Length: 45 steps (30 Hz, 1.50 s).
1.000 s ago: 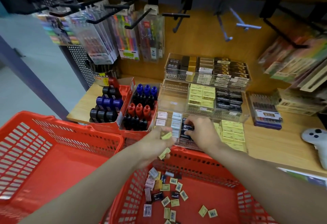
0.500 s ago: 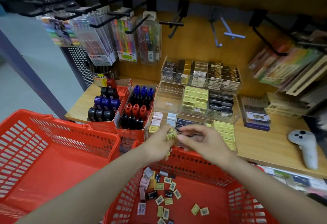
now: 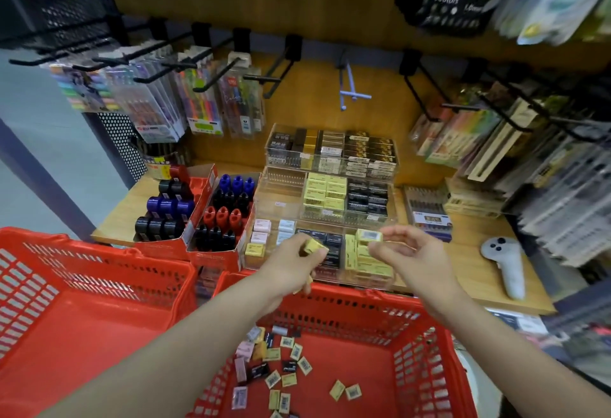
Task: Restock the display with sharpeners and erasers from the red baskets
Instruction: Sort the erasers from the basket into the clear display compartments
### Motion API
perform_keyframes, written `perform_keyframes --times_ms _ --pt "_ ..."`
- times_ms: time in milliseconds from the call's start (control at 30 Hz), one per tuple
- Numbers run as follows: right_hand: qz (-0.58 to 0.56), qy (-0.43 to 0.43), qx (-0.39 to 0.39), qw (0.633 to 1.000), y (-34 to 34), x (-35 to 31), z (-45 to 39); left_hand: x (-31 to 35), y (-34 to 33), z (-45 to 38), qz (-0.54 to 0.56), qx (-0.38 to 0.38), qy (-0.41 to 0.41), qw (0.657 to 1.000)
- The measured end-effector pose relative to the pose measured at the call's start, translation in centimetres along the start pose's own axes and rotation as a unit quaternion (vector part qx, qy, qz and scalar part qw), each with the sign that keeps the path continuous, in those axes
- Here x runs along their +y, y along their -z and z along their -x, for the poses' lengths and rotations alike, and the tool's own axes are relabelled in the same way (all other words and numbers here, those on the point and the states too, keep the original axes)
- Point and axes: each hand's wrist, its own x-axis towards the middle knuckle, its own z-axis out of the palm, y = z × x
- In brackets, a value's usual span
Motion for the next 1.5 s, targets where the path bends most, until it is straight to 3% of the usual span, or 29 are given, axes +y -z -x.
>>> perform_keyframes --times_ms 133,267,433,633,800,1300,1500 --pt "0.025 -0.063 0.056 0.996 3.2 2.8 -0.6 -0.2 -0.5 -0.7 0.011 0.006 0.036 0.999" --pt "0.018 -0.073 0.029 0.997 3.4 5.1 -0.7 -0.1 -1.6 -1.4 0.002 0.002 0.043 0.999" --pt "0.132 -0.006 0.026 0.991 2.5 6.7 -2.0 0.1 -2.7 -2.3 0.000 -0.004 0.044 0.999" --pt "0.284 0.104 -0.049 0.952 2.0 7.3 -2.9 0.0 -3.9 -3.3 0.008 -0.010 0.039 0.999" --pt "0.288 0.164 -0.057 0.942 2.7 8.0 -2.6 -0.3 -3.9 -3.3 0.007 -0.014 0.037 0.999" --pt "0.223 0.118 -0.030 0.967 0.7 8.7 -2.8 -0.8 -2.6 -2.4 -0.011 -0.035 0.053 0.998" --pt "0.258 0.149 0.003 0.955 0.7 8.0 -2.5 -0.9 -2.9 -2.3 -0.011 -0.044 0.056 0.997"
